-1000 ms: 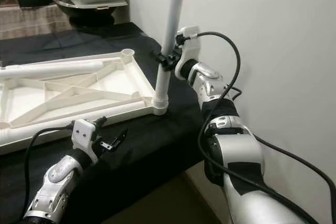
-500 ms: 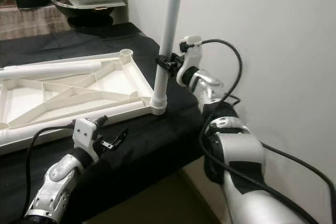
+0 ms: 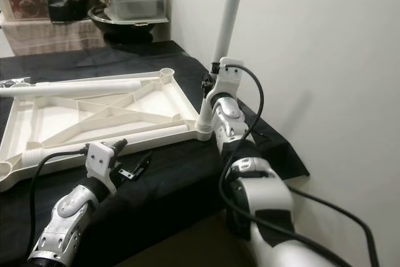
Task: Building children table
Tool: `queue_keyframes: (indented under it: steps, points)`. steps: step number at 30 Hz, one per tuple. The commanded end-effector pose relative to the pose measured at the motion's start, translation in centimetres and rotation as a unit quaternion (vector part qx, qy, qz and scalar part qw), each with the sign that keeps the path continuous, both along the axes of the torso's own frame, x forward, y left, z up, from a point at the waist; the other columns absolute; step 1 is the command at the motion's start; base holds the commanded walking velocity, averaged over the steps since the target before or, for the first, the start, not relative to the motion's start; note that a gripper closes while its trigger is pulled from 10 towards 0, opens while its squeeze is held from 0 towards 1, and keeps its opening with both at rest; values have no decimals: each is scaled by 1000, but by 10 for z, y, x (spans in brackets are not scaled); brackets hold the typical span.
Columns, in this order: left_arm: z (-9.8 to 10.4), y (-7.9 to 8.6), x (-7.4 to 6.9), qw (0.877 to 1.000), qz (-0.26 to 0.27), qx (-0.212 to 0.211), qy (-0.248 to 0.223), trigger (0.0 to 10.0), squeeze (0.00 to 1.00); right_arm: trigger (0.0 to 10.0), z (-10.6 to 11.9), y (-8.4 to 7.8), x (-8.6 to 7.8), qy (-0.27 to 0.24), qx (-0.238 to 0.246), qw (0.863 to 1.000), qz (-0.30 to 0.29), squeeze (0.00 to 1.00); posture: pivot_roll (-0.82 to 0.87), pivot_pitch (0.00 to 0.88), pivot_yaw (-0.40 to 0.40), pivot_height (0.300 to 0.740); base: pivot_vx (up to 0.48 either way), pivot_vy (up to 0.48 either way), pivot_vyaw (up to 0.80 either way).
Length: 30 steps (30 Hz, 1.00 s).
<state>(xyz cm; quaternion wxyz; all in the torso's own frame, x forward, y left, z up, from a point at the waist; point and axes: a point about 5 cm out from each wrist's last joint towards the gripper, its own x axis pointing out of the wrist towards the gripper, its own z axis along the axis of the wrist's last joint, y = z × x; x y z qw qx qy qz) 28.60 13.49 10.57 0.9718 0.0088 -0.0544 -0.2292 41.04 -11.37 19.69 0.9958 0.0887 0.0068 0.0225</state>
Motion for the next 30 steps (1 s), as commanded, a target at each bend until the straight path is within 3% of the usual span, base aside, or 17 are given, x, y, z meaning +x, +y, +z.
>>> queue_keyframes:
  steps: [1,2,3,4,5,6,8,11,14,18,21,28,30]
  points:
    - [-1,-4,0,1000,-9,0,5,10000,0,10000,-45,14,-13,87,7,996,36,0,11,0,-89,740,0,0,0]
    - [-1,-4,0,1000,-9,0,5,10000,0,10000,-45,14,-13,87,7,996,36,0,11,0,-89,740,0,0,0]
    - [-1,-3,1,1000,-7,0,4,10000,0,10000,-30,18,-10,52,15,997,59,1000,10,0,-92,740,0,0,0]
    - [-1,-3,1,1000,-7,0,4,10000,0,10000,-30,18,-10,52,15,997,59,1000,10,0,-92,740,0,0,0]
    - [0,-3,2,1000,-6,-1,3,10000,0,10000,-12,20,-8,14,24,995,94,1000,9,0,-94,740,0,0,0]
    - [-1,-3,2,1000,-5,-2,3,10000,0,10000,9,20,-5,-31,26,989,139,0,9,0,-94,740,0,0,0]
    - [-1,-3,2,1000,-5,-3,3,10000,0,10000,23,20,-5,-59,25,984,165,0,9,0,-94,740,0,0,0]
    - [-2,-5,1,1000,-6,-4,5,10000,0,10000,41,8,-7,-111,1,959,261,0,2,0,-97,740,0,0,0]
    - [-2,-5,1,1000,-7,-4,5,10000,0,10000,43,-5,-6,-108,-14,950,292,0,5,0,-101,740,0,0,0]
    - [-1,-6,3,1000,-6,-5,3,10000,0,10000,45,-20,-2,-94,-38,951,291,0,6,0,-106,740,0,0,0]
    - [-1,-5,3,1000,-6,-5,3,10000,0,10000,46,-21,-1,-88,-44,951,294,0,6,0,-106,740,0,0,0]
    - [-1,-5,2,1000,-4,-4,3,10000,0,10000,43,-17,3,-60,-59,954,287,0,17,0,-116,740,0,0,0]
    - [-1,-5,2,1000,-3,-5,3,10000,0,10000,34,-4,5,-35,-64,966,249,0,18,0,-118,740,0,0,0]
